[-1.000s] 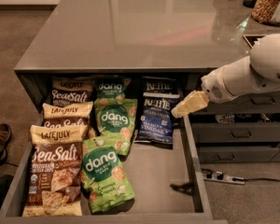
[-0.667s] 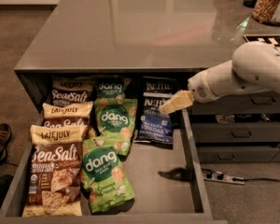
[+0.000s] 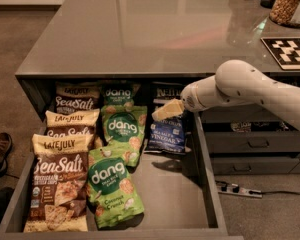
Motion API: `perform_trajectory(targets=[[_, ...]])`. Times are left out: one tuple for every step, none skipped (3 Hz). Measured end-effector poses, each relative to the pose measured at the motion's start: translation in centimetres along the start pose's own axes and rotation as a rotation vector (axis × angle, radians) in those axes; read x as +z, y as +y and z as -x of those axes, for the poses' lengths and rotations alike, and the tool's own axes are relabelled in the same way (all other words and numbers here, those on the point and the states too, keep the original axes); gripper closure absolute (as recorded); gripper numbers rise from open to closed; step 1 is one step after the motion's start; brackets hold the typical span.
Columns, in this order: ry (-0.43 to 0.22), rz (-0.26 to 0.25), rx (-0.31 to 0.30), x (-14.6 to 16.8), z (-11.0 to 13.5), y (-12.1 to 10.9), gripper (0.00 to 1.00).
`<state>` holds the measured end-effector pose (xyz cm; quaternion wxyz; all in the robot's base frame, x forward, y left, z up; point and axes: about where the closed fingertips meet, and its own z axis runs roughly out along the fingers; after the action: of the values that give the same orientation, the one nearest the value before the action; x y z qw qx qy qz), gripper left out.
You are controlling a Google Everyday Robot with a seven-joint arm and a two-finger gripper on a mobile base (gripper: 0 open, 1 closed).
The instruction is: Pick blue chip bag from top drawer and place on counter
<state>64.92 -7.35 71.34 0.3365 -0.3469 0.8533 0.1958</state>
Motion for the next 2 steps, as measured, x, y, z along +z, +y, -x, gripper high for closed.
perform_trajectory(targets=[[0.0,0.0,0.0,0.0,0.0,0.0,0.0],[0.056,-0.011,0.004,2.4,-1.0,0.6,0.0]])
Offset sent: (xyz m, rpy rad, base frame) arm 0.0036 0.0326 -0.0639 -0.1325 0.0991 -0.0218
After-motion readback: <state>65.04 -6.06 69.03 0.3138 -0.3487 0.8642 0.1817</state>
